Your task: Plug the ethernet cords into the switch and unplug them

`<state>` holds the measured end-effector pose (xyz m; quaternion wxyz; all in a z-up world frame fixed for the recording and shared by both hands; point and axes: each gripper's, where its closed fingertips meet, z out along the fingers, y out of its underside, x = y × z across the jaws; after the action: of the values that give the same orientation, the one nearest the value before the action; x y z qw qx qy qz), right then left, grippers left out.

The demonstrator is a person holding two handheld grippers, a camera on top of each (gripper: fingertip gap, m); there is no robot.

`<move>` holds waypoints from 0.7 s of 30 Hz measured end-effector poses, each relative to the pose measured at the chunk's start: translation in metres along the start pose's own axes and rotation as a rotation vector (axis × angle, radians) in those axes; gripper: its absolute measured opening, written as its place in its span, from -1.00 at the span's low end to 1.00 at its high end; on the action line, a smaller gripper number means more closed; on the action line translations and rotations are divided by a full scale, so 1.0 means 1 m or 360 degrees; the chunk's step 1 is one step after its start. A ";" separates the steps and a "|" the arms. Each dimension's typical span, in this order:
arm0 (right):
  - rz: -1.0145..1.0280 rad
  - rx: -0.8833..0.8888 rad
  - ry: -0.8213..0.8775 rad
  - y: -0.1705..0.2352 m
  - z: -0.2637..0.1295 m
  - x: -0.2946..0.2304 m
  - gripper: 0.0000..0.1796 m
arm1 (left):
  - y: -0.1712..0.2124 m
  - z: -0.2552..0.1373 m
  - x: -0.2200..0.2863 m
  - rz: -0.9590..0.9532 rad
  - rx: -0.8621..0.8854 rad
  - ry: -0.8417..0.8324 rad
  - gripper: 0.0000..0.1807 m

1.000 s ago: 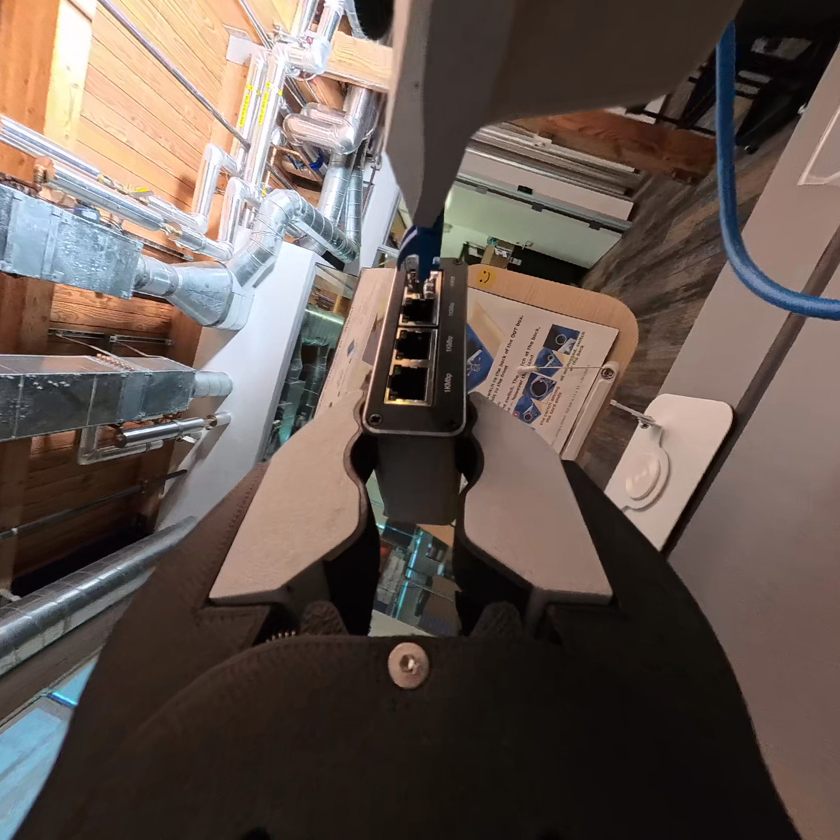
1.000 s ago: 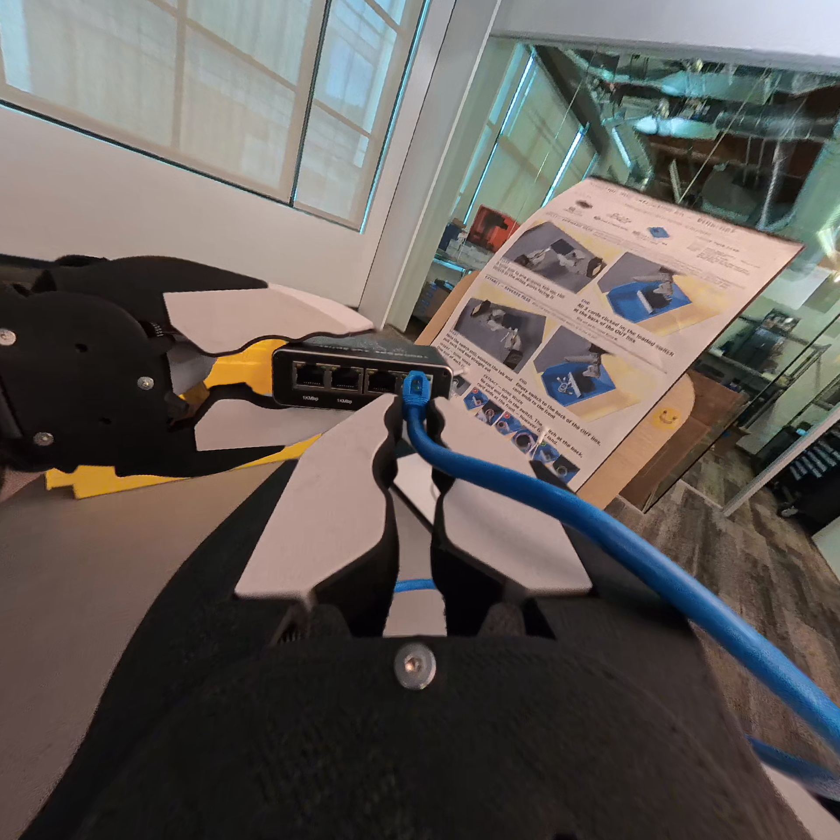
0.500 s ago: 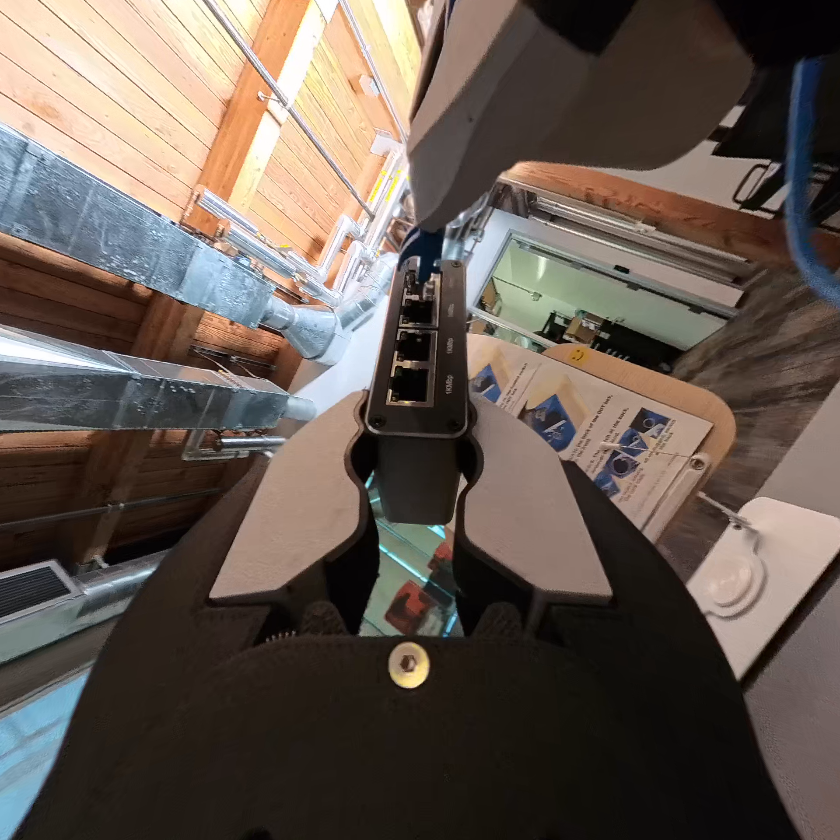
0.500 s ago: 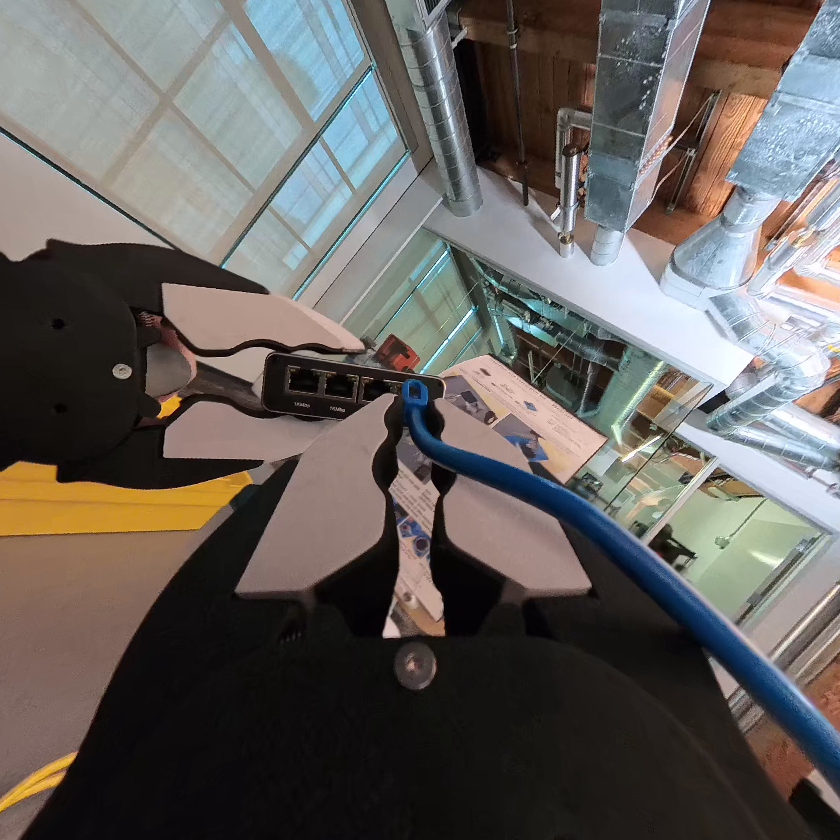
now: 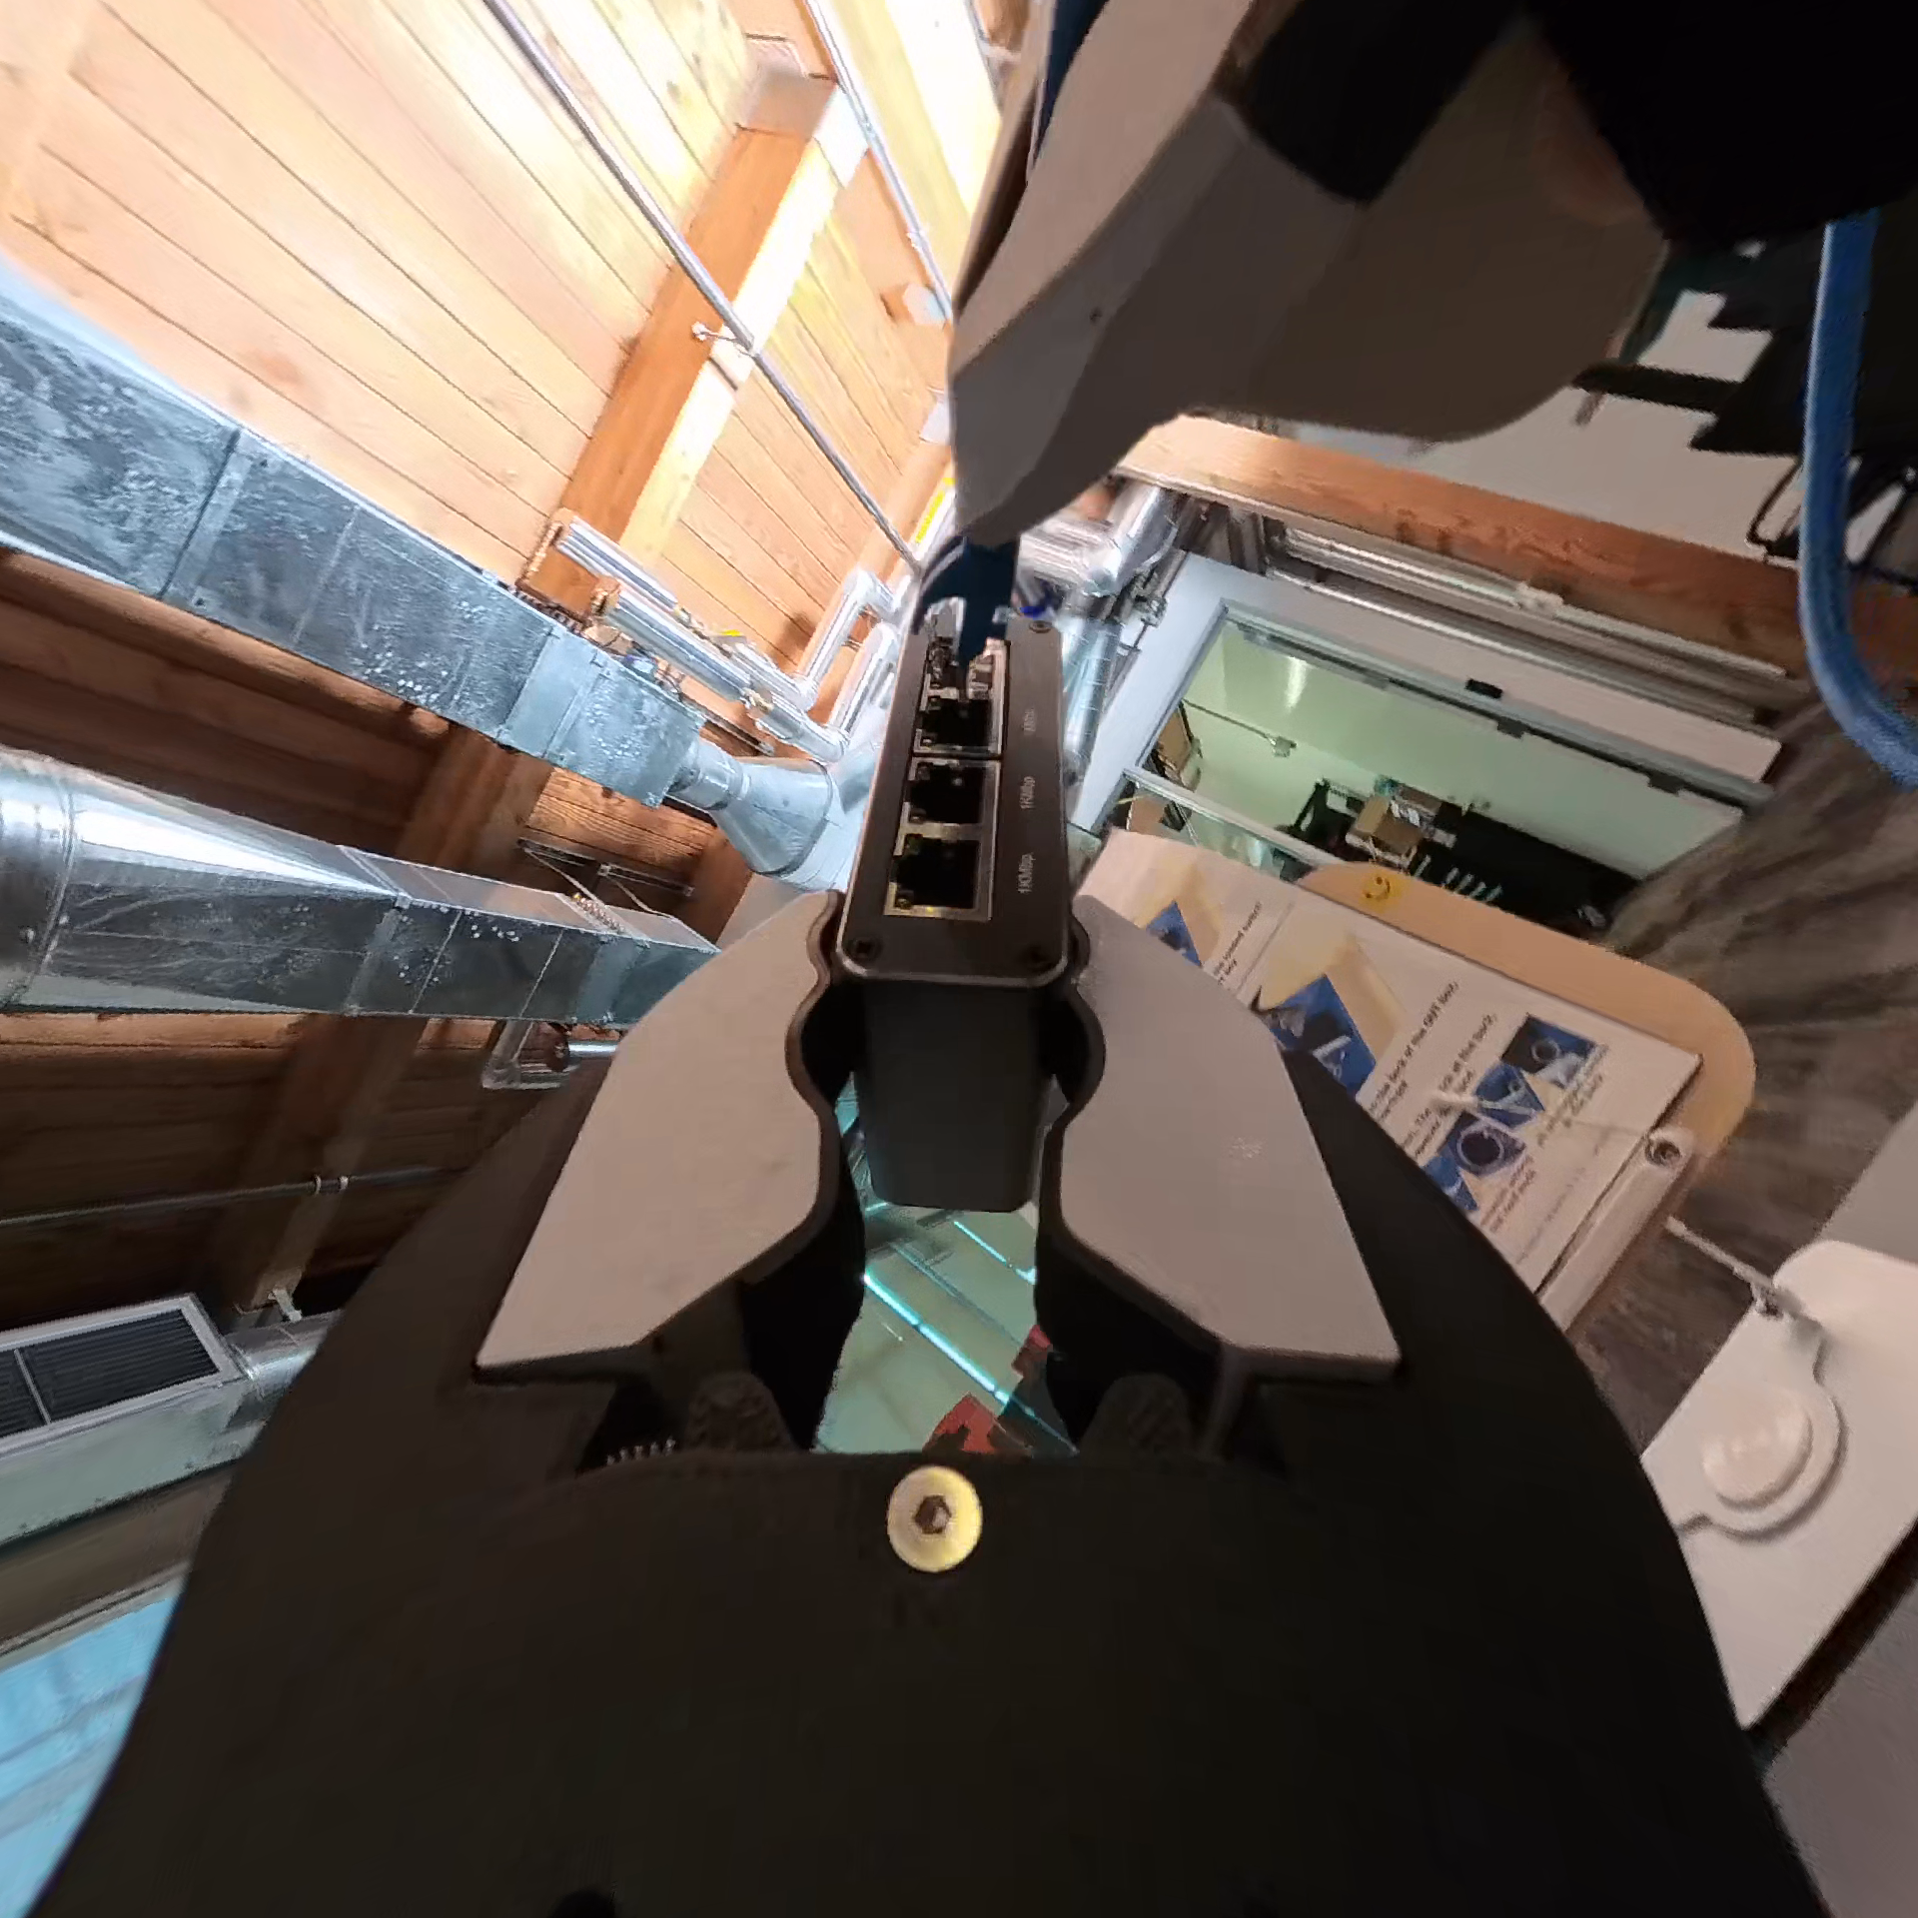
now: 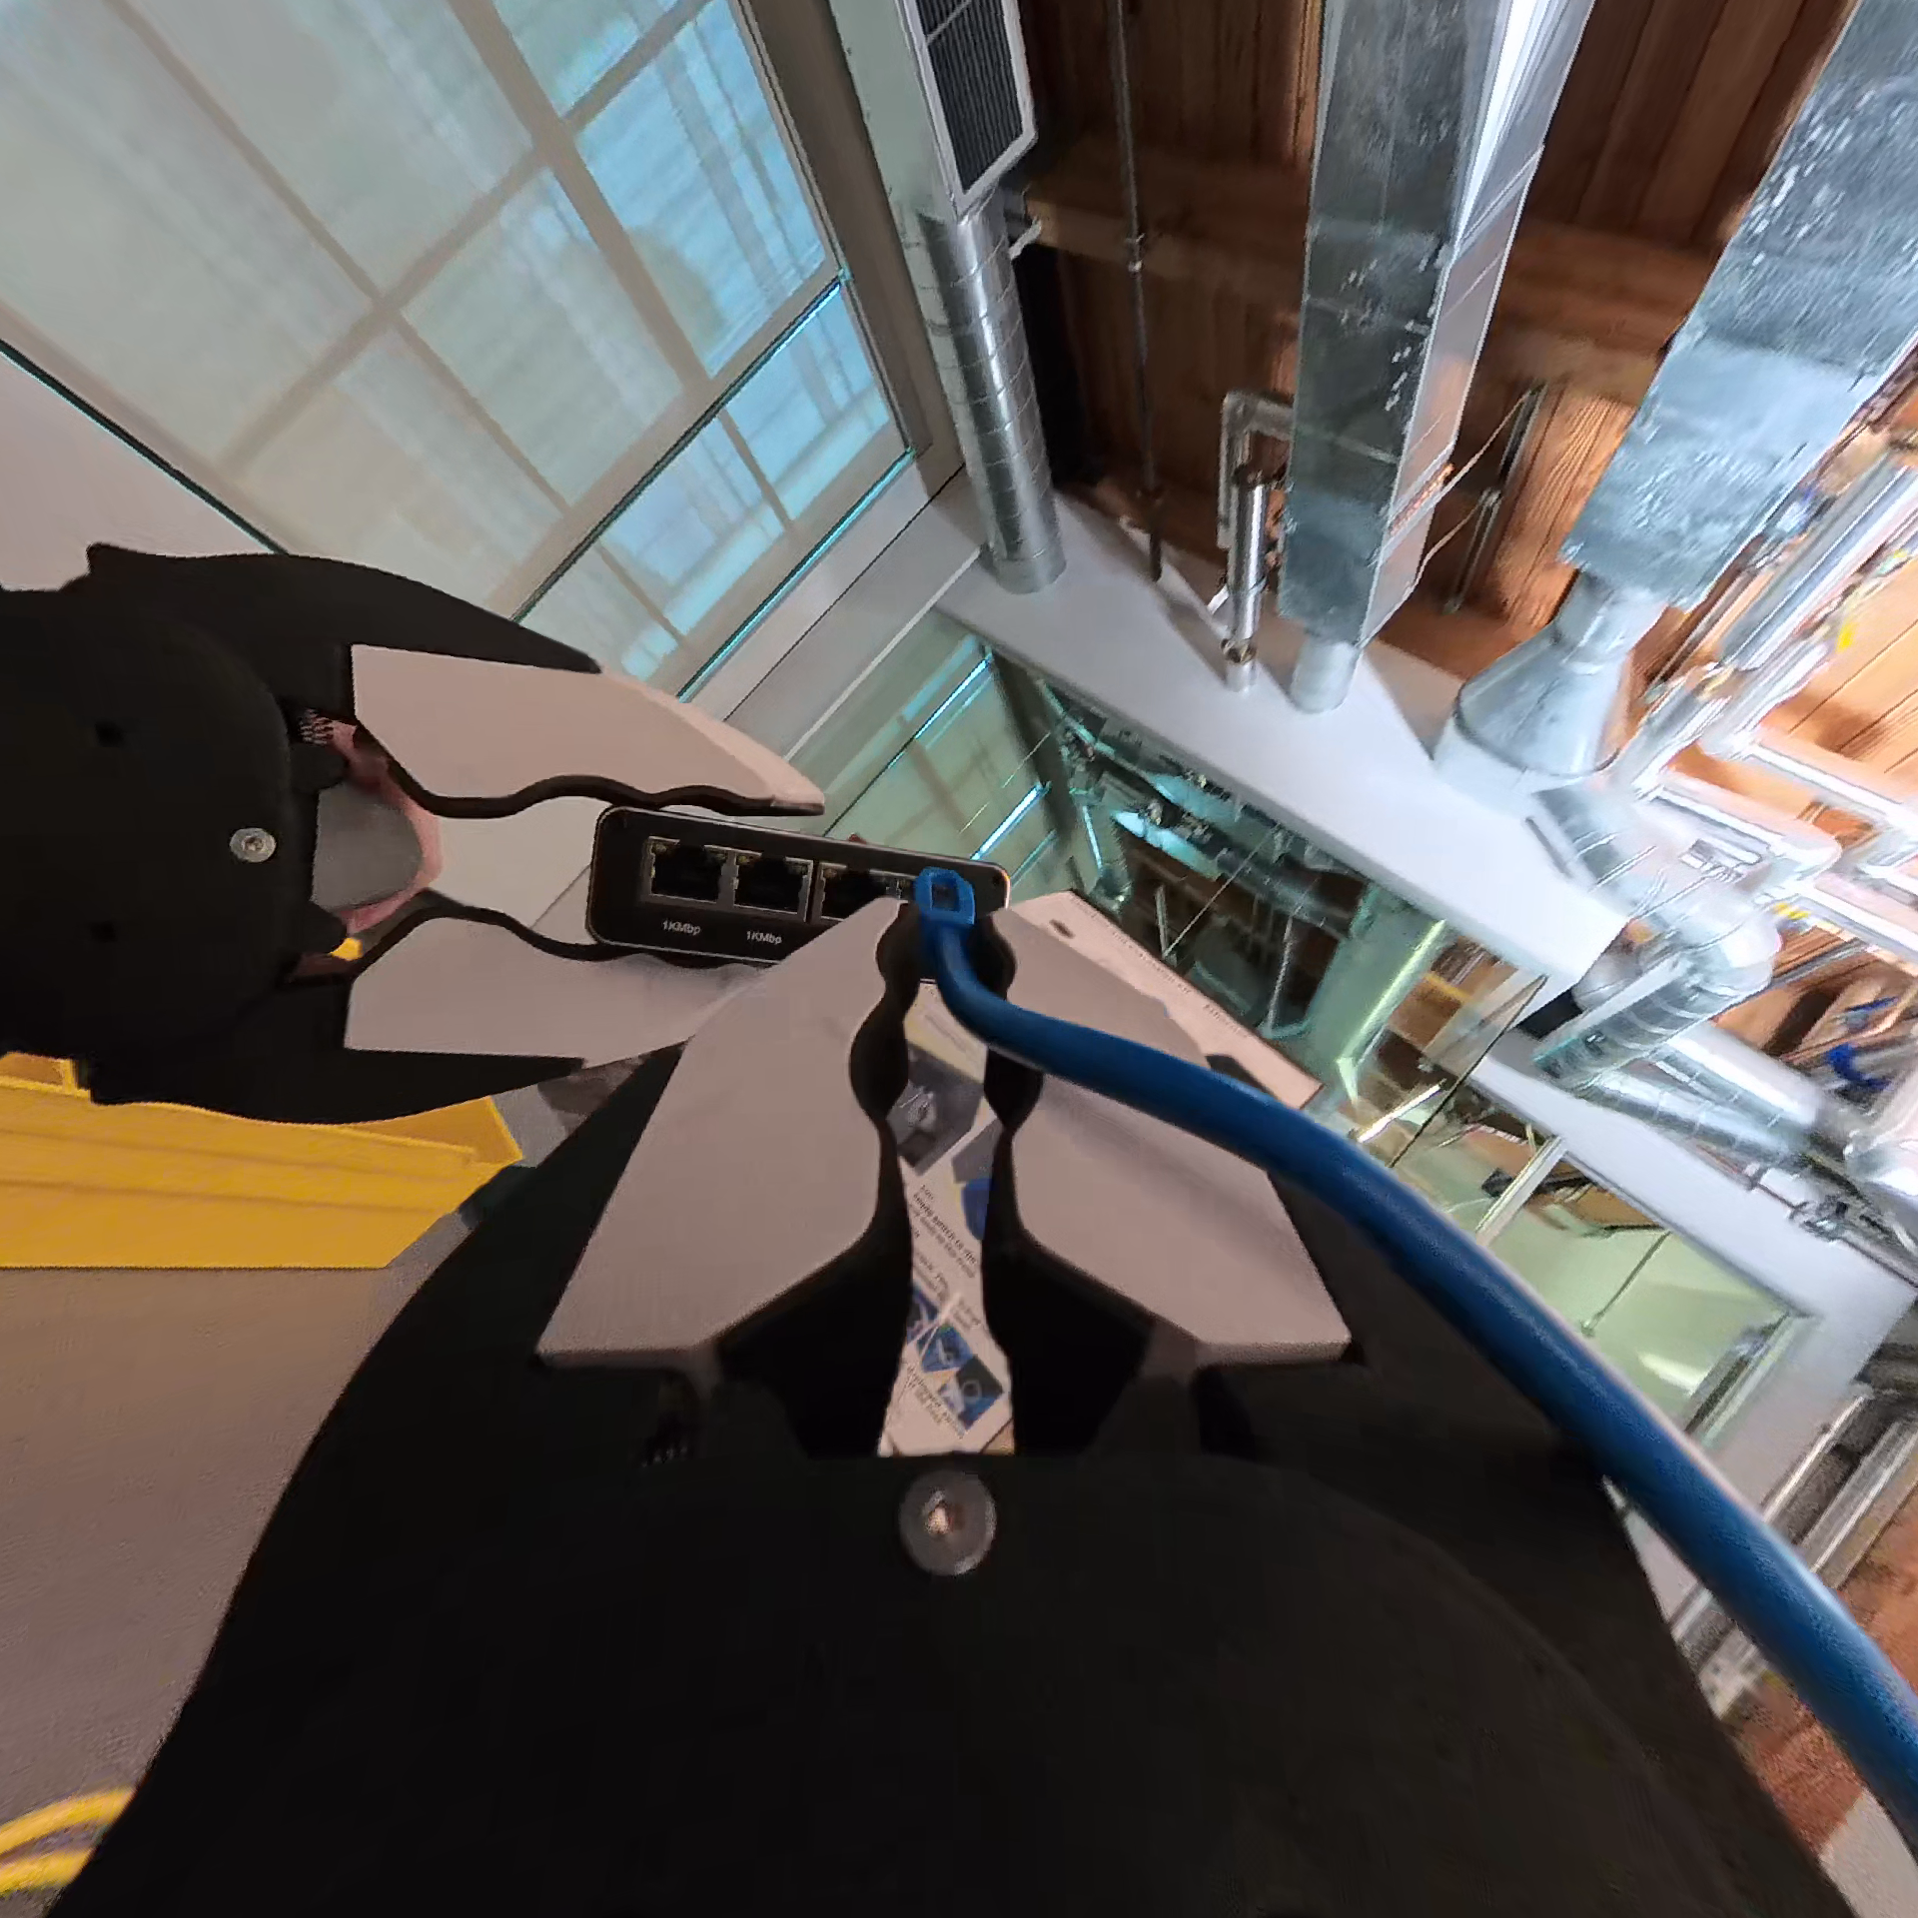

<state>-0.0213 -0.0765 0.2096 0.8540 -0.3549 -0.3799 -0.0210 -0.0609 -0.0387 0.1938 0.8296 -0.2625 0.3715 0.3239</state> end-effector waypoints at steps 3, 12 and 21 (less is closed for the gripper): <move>-0.0059 0.0012 0.0065 -0.009 -0.005 0.007 -0.89 | -0.014 -0.004 -0.003 -0.0148 0.0042 0.0024 -0.50; -0.0194 -0.0022 0.0107 -0.012 -0.009 0.011 -0.91 | -0.031 -0.017 -0.008 -0.1252 0.0178 0.0533 0.13; -0.0274 -0.0060 0.0092 -0.010 -0.006 0.007 -0.90 | -0.017 -0.008 0.015 -0.2682 0.0138 0.1107 0.13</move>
<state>-0.0153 -0.0863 0.2173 0.8528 -0.3362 -0.3837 -0.1116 -0.0441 -0.0505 0.1804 0.6420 -0.4983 0.2979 -0.5009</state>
